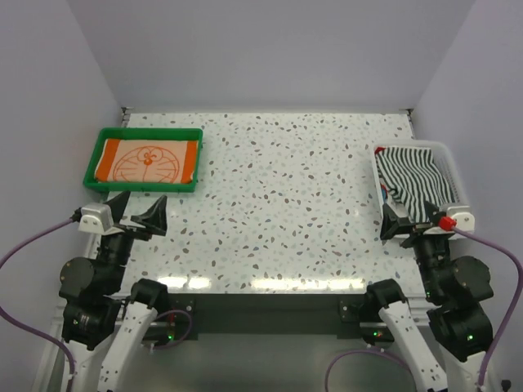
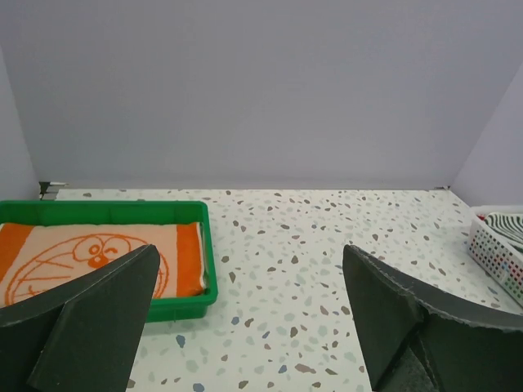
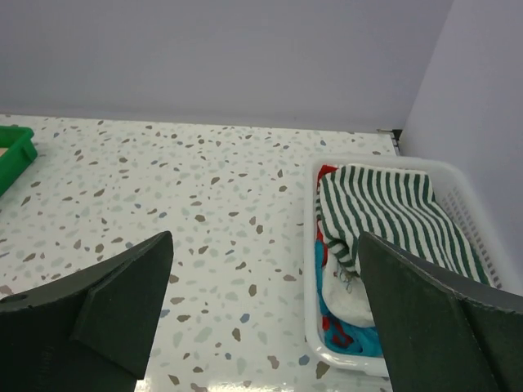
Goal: Fold and stack the towels
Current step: Grab crumpled towel
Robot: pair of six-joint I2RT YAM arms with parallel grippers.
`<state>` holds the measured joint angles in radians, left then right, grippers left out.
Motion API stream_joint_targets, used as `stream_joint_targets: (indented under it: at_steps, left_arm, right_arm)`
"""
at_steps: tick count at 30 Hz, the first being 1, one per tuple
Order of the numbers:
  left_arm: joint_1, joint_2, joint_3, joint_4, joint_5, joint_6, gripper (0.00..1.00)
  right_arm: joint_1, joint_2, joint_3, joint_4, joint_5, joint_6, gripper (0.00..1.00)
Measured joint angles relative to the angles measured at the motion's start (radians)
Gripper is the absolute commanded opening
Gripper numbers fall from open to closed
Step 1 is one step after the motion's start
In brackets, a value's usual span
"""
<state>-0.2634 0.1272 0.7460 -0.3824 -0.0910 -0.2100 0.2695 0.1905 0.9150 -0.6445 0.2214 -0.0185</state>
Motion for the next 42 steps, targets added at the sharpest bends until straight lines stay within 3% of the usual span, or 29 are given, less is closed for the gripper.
stream_joint_targets:
  at_steps: [11, 23, 33, 39, 40, 42]
  left_arm:
    - [0.0, 0.048, -0.007, 0.008, 0.018, -0.032, 1.0]
    - [0.0, 0.349, -0.068, 0.08, 0.091, -0.07, 1.0]
    - [0.0, 0.46, -0.17, 0.159, 0.171, -0.074, 1.0]
    - [0.0, 0.464, -0.17, 0.166, 0.185, -0.074, 1.0]
    - [0.0, 0.464, -0.17, 0.167, 0.185, -0.074, 1.0]
    - [0.0, 0.465, -0.171, 0.173, 0.19, -0.069, 1.0]
  right_arm:
    - [0.0, 0.194, 0.059, -0.053, 0.099, 0.119, 0.99]
    - [-0.003, 0.843, 0.278, -0.153, 0.253, 0.333, 0.99]
    - [-0.26, 1.272, 0.402, -0.111, 0.322, 0.478, 0.98]
    - [-0.357, 1.424, 0.415, -0.082, 0.318, 0.544, 0.84]
    - [-0.366, 1.442, 0.415, -0.079, 0.317, 0.554, 0.76]
    - [-0.374, 1.46, 0.414, -0.072, 0.31, 0.566, 0.69]
